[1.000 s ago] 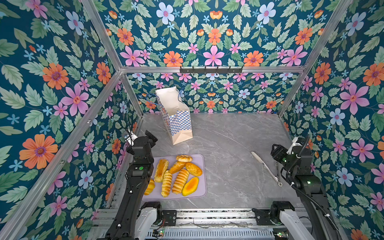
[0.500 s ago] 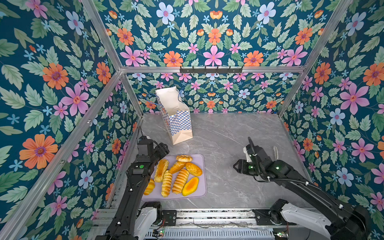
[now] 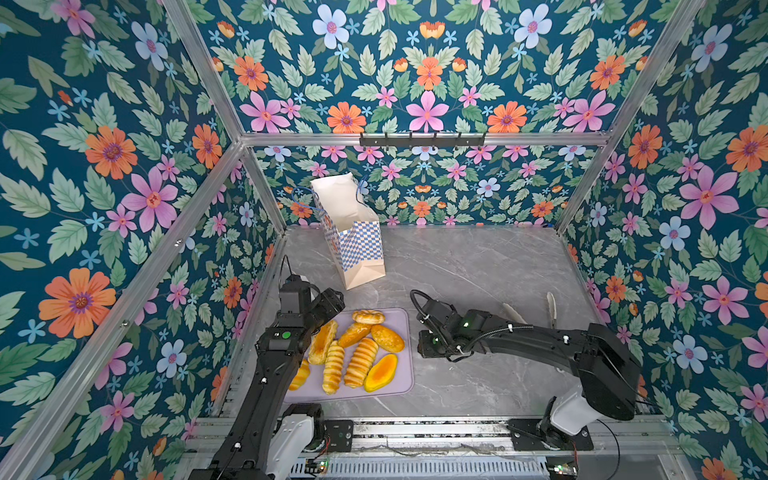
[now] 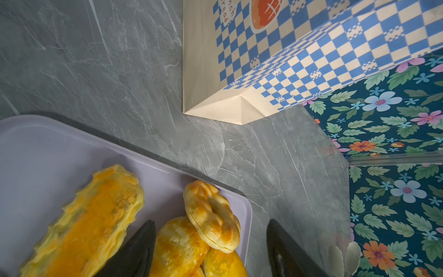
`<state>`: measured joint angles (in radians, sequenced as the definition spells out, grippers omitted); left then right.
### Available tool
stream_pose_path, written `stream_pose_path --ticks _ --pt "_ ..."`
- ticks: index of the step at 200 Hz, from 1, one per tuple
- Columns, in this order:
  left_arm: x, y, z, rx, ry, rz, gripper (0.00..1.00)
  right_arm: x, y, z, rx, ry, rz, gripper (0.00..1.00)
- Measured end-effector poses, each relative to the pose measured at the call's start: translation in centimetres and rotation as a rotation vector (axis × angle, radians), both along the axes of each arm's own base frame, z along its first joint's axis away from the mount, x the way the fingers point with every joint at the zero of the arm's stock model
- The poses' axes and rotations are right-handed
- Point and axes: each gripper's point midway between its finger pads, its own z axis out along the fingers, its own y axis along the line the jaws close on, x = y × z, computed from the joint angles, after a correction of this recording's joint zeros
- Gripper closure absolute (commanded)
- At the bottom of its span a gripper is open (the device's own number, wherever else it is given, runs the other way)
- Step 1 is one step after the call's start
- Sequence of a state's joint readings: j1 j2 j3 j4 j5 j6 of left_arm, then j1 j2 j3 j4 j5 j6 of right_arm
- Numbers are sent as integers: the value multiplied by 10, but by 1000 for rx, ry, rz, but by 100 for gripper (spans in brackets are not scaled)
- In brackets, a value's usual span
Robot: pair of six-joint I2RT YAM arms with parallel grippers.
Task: Place the fake bread into the paper bag
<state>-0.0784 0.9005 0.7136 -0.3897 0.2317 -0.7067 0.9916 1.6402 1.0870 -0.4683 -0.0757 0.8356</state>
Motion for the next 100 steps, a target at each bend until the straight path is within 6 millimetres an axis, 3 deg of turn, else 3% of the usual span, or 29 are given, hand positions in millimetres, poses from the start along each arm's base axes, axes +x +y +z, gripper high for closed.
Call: stream_pose_path --ticks 35,100 --pt "2 4 4 21 -11 16 24 -7 14 -27 -40 46 16 68" --pt "1 9 2 42 -6 36 23 -9 22 -41 -46 69 16 73"
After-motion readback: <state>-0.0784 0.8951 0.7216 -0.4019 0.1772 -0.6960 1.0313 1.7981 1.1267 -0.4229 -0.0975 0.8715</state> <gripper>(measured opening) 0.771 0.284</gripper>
